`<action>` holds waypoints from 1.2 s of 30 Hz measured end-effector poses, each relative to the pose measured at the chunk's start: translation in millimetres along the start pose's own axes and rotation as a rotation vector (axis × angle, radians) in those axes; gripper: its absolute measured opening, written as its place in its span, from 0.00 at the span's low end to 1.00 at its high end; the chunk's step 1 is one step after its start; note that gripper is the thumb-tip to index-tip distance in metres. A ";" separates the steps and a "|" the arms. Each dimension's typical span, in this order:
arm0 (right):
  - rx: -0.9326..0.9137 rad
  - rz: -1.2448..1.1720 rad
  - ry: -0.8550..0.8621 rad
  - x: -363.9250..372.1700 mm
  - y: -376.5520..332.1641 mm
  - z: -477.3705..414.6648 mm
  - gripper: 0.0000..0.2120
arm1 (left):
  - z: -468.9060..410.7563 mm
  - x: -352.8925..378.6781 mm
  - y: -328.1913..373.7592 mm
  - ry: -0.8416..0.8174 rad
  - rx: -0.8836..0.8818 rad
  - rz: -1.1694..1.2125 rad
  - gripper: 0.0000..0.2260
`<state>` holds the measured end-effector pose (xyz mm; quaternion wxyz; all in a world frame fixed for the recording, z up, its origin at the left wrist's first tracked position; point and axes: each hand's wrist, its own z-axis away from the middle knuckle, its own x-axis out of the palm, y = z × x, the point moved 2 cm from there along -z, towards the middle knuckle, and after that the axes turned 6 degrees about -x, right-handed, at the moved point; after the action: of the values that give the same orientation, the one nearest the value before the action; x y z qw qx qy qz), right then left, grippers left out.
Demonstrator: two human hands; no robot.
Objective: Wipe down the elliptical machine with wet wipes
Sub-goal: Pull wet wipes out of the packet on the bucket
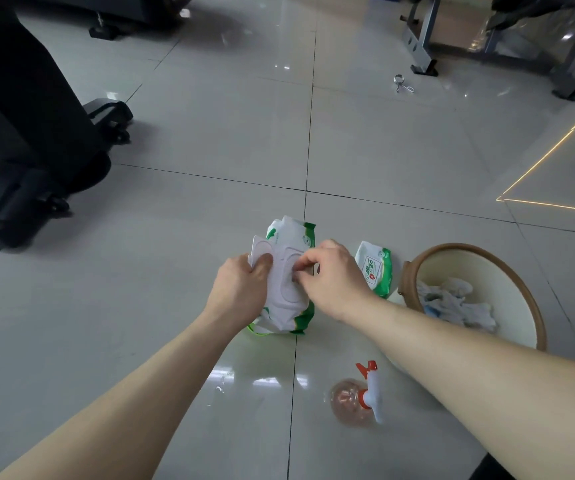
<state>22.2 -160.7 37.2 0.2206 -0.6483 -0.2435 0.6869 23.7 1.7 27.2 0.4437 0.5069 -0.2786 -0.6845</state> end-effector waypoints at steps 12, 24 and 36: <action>0.050 -0.031 -0.037 -1.1 3.2 11.3 0.20 | -8.8 -0.4 1.1 0.066 -0.047 0.098 0.16; -0.248 0.227 0.158 0.2 -0.5 7.1 0.02 | 1.5 2.9 1.4 -0.005 -0.085 0.237 0.14; -0.308 0.325 0.149 11.0 -3.1 6.7 0.05 | 7.1 0.8 -0.8 -0.014 -0.100 0.280 0.14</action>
<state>14.8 -151.8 30.7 0.0231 -0.7538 -0.2209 0.6184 16.7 0.9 28.5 0.5575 0.4355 -0.3153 -0.6325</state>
